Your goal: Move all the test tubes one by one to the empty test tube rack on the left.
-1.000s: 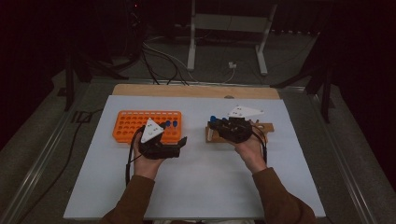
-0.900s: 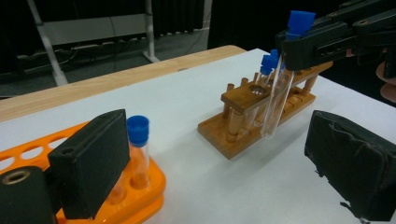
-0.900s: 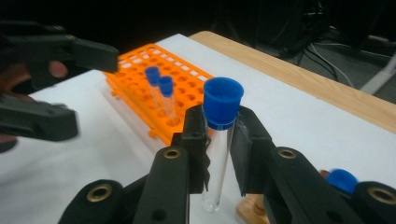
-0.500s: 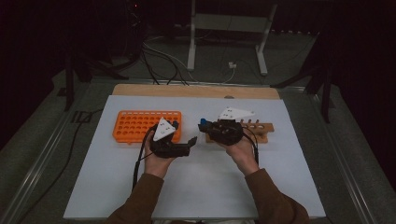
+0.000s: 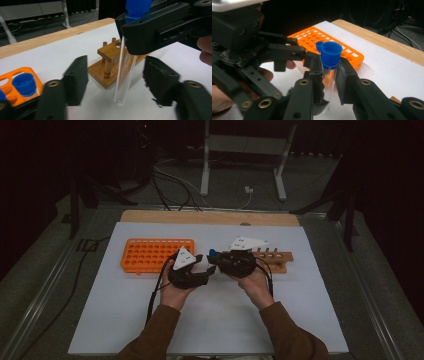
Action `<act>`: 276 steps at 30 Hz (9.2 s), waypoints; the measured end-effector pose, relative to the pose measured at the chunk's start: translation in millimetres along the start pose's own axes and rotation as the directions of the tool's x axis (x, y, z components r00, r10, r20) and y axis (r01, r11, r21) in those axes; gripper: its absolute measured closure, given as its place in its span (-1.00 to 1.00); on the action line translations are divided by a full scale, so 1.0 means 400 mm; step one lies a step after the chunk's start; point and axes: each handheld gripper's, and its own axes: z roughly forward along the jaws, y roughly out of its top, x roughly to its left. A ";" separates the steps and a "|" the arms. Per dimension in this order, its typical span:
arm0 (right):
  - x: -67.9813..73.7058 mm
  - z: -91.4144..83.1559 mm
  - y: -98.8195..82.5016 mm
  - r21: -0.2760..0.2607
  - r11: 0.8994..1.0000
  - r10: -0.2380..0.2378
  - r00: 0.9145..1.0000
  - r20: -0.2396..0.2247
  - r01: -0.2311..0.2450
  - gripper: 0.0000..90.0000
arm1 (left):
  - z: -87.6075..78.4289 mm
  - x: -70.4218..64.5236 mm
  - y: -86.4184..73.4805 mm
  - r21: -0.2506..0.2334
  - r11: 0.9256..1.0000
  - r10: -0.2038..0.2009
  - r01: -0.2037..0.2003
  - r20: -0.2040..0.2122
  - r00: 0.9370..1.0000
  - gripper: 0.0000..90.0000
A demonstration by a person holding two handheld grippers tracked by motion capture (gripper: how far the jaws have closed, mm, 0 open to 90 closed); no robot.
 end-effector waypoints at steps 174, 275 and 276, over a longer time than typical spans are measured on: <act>-0.137 -0.218 -0.153 -0.090 0.990 0.128 0.969 0.211 -0.111 -1.00 | -0.102 0.230 -0.117 0.032 0.985 -0.155 0.168 -0.249 0.956 0.11; -0.197 -0.122 -0.082 -0.043 0.998 0.058 0.952 0.300 -0.047 0.70 | -0.161 0.137 -0.118 -0.026 0.988 -0.156 0.154 -0.210 0.965 -0.99; -0.194 -0.126 -0.078 -0.048 0.998 0.059 0.952 0.301 -0.047 0.70 | -0.160 0.136 -0.118 -0.026 0.988 -0.156 0.154 -0.210 0.965 -0.99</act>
